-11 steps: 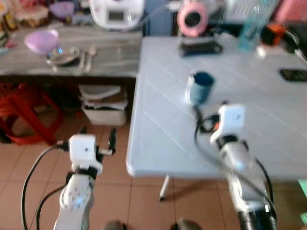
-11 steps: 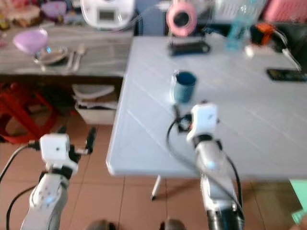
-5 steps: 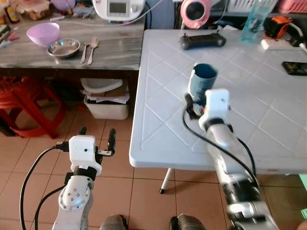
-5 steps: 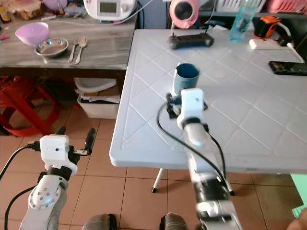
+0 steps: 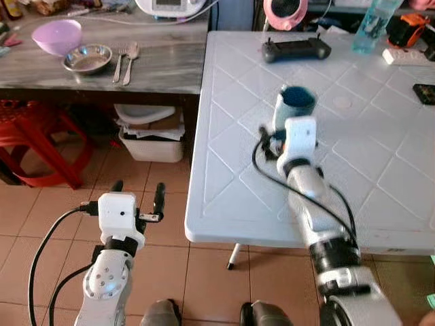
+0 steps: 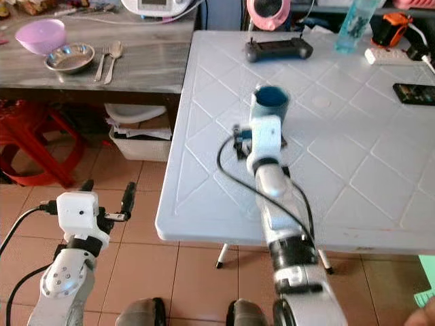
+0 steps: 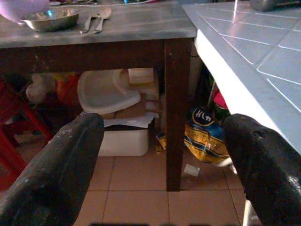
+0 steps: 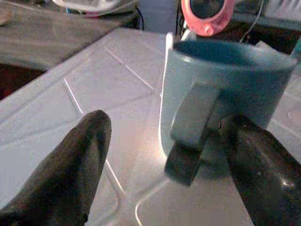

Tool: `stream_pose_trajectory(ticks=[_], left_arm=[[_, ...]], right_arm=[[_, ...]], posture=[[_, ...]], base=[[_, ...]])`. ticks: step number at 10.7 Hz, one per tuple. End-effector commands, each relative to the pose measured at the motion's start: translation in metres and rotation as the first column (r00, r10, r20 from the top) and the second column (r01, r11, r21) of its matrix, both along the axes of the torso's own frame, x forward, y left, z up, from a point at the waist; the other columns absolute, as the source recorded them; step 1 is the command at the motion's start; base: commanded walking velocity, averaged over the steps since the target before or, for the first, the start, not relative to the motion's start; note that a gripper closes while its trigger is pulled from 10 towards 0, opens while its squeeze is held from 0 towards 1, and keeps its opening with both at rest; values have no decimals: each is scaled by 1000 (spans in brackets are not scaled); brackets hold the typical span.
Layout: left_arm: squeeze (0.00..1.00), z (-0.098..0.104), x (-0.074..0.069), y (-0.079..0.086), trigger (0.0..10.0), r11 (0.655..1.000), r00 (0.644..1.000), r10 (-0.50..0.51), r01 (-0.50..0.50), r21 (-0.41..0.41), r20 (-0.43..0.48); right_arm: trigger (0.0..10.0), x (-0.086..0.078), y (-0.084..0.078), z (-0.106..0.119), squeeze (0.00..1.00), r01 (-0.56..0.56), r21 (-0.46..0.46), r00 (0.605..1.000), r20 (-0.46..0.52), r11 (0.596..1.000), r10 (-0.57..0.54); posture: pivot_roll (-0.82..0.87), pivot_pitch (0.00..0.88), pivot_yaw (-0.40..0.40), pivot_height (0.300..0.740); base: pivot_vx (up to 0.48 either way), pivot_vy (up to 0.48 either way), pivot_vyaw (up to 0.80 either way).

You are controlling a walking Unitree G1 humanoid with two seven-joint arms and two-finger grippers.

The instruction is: Setting the table

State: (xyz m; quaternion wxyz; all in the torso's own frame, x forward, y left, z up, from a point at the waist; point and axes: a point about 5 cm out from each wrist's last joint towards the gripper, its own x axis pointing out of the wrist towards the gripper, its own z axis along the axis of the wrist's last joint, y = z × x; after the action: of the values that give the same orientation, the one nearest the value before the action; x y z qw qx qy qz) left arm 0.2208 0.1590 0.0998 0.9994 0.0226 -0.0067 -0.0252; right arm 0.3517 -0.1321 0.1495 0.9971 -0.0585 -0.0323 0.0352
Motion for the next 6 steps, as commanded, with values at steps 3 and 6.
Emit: stream_pose_trajectory(ticks=[3, 6], left_arm=[[0, 1, -2, 1, 10000, 1000, 1000, -5, 5, 12, -8], [0, 1, -2, 0, 10000, 1000, 1000, -6, 6, 6, -5]], right_arm=[[0, 8, -6, 4, 0, -9, 10, 1000, 12, 1000, 9], [0, 8, -7, 3, 0, -49, 47, 998, 30, 998, 48]], posture=[[54, 196, 18, 740], [57, 192, 20, 740]], base=[[0, 0, 0], [0, 0, 0]])
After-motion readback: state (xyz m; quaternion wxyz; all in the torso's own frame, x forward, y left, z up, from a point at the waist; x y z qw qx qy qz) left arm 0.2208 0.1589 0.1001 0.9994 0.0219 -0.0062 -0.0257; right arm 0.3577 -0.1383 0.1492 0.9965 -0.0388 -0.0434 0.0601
